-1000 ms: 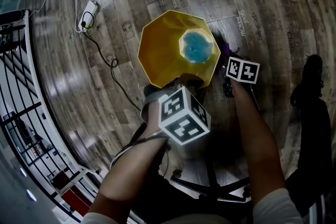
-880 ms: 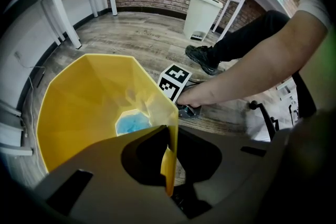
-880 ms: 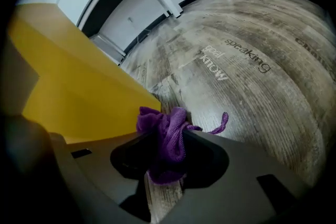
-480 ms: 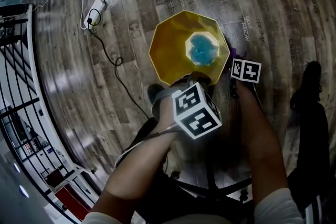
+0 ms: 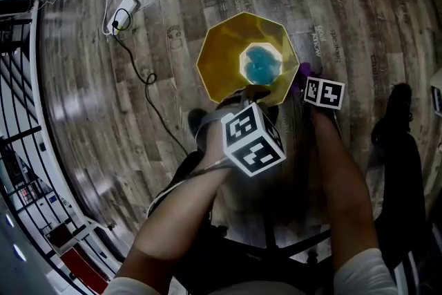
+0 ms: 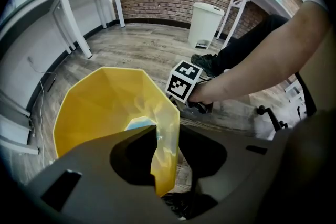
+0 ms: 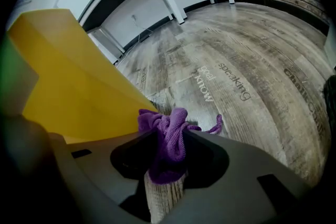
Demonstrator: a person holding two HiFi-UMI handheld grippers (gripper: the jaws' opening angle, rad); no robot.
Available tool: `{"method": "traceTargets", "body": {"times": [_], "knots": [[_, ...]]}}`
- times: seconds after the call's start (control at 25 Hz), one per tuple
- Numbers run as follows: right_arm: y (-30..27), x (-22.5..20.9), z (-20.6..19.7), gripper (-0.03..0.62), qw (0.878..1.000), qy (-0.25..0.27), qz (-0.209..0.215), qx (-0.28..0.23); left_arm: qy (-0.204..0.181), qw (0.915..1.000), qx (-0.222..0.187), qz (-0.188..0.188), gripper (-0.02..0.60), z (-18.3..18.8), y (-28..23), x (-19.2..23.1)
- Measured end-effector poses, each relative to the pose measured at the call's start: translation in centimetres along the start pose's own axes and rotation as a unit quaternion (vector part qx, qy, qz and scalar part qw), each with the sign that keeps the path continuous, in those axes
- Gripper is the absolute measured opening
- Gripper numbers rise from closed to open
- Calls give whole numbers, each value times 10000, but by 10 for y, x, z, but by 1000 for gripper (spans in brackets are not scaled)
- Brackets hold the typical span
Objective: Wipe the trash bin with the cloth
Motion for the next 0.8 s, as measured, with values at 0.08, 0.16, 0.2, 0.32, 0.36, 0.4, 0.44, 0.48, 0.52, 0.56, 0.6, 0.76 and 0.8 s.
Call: {"method": "traceTargets", "body": {"times": [0.08,0.16,0.2,0.32,0.36,0.4,0.44,0.48,0.52,0.56,0.6,0.76,0.8], "knots": [[6,0,2,144,10000,96,-20,0,19,9999,-138,56,115,3,7,1],[13,-1,4,144,9998,183,-47,8,50,9995,-295,92,117,7,14,2],[16,-2,5,144,9997,219,-59,12,61,9992,-371,97,117,9,17,1],[26,-1,6,144,9993,360,-72,16,77,9983,-578,58,117,15,25,-5],[29,1,6,144,9991,423,-71,12,72,9979,-636,30,117,16,27,-9],[33,3,7,144,9988,488,-66,0,65,9976,-693,3,117,18,30,-13],[37,5,9,144,9984,555,-59,-23,53,9972,-750,-15,117,19,32,-17],[41,7,10,144,9980,624,-52,-50,35,9968,-802,-20,117,19,35,-22],[45,9,11,144,9976,693,-45,-74,18,9964,-850,-13,117,19,38,-26],[50,12,12,144,9970,761,-40,-89,14,9959,-900,4,117,19,42,-29],[54,14,11,144,9965,828,-38,-95,26,9954,-954,29,117,18,46,-32],[74,22,7,144,9947,1023,-47,-92,120,9932,-1145,184,117,10,61,-38],[79,24,6,144,9944,1048,-44,-93,157,9924,-1200,229,117,7,65,-39]]}}
Point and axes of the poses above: the fingertips, and each gripper's own axes: y backward along the fingers, x to its left, z out of its top, the point moved 2 cm from there along y, backward along the fingers, and after that the axes turned 6 degrees about -y, right-handed, at the moved point
